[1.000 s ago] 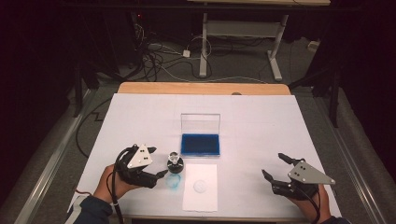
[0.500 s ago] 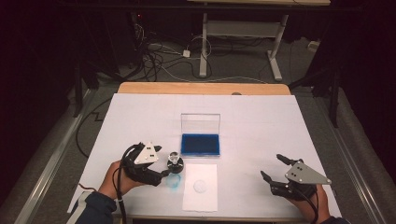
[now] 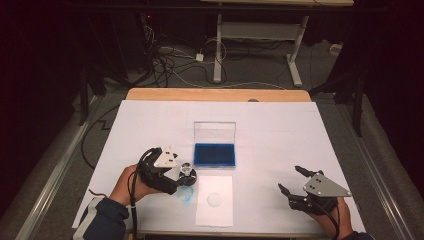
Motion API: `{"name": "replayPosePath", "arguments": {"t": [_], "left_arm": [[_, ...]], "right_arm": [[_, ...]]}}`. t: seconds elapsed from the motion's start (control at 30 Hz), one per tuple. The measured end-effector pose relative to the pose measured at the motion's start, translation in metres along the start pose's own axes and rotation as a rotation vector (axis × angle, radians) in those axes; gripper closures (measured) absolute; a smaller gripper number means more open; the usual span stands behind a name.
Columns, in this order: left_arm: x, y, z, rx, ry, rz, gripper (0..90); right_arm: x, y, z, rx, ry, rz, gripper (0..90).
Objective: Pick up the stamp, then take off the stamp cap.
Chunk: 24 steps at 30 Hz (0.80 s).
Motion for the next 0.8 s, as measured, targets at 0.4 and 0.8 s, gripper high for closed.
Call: {"name": "replayPosePath", "arguments": {"t": [0.4,0.8], "left_arm": [[-0.002,-0.005,-0.005,0.050,-0.046,0.004,17.0],[-0.013,-0.011,-0.021,0.100,-0.125,0.008,20.1]], "right_arm": [[0.001,-0.003,0.000,-0.017,-0.012,0.017,25.4],[0.004,-0.007,-0.005,-0.057,-0.039,0.029,26.1]]}}
Point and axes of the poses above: each handheld gripper's, and its own axes: z roughly backward along the jaws, x roughly out of its underside, y roughly to its right, the point moved 5 cm from there along -z, roughly forward along the jaws, and after that the axes turned 7 degrees about x, right-handed, at the moved point
